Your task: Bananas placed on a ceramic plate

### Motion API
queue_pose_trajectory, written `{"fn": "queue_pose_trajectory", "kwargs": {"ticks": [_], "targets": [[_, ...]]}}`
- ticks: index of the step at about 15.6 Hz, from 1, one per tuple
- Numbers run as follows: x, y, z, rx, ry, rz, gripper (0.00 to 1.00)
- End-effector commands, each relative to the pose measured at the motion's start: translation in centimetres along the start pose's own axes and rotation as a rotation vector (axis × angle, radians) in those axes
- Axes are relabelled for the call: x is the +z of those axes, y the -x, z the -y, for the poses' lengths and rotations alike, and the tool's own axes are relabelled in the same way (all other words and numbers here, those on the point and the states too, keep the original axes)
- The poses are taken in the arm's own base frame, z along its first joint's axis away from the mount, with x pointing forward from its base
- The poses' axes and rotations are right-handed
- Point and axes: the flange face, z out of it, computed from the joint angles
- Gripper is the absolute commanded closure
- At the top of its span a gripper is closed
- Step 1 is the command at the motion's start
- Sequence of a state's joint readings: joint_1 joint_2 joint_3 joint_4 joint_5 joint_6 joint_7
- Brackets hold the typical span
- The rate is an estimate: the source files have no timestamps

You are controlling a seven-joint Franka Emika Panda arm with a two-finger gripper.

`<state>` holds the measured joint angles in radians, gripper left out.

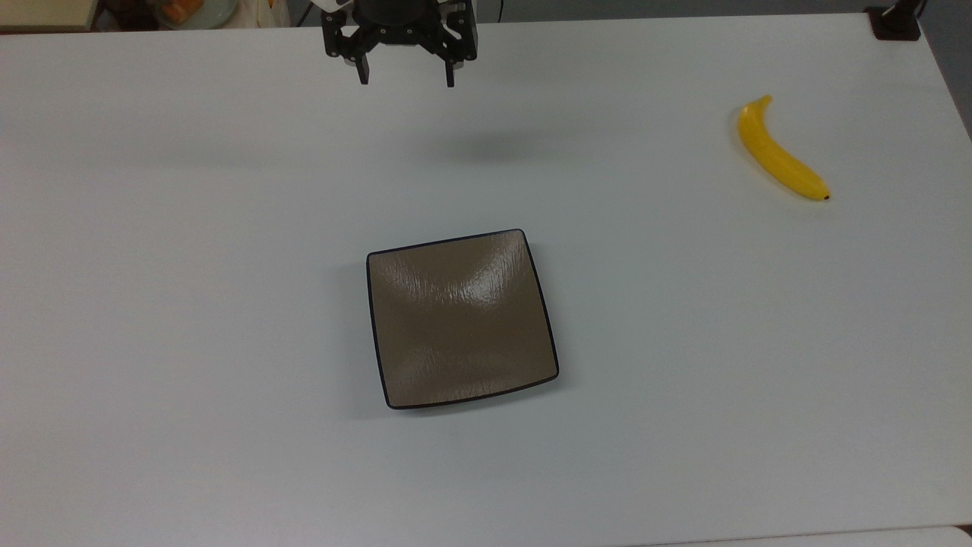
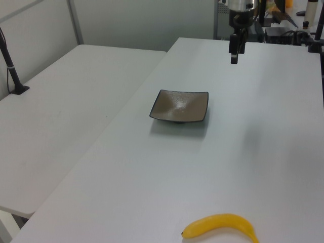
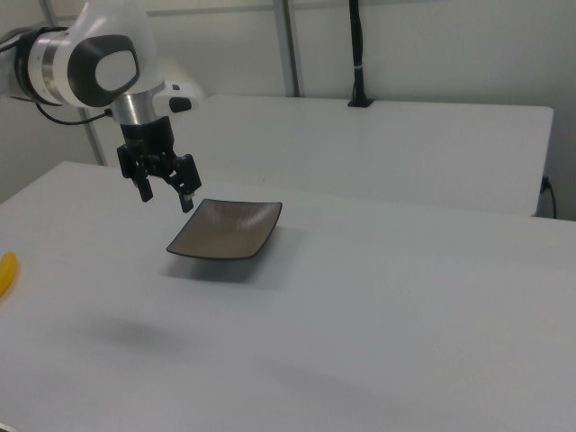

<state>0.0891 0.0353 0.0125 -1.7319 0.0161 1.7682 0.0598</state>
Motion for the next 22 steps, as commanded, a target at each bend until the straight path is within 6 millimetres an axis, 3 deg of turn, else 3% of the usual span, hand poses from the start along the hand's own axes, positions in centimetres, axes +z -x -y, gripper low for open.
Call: {"fn": "queue_pose_trajectory", "kwargs": {"ticks": [1,18,22], "targets": [[-0.5,1.0,-0.3,-0.020,0.010,-0.026,0.00],[0.1,0.7,1.2,-0.028,-0.006,-0.060,0.00],[0.8,1.0,5.6,-0.099,-0.011,-0.052,0.00]]}}
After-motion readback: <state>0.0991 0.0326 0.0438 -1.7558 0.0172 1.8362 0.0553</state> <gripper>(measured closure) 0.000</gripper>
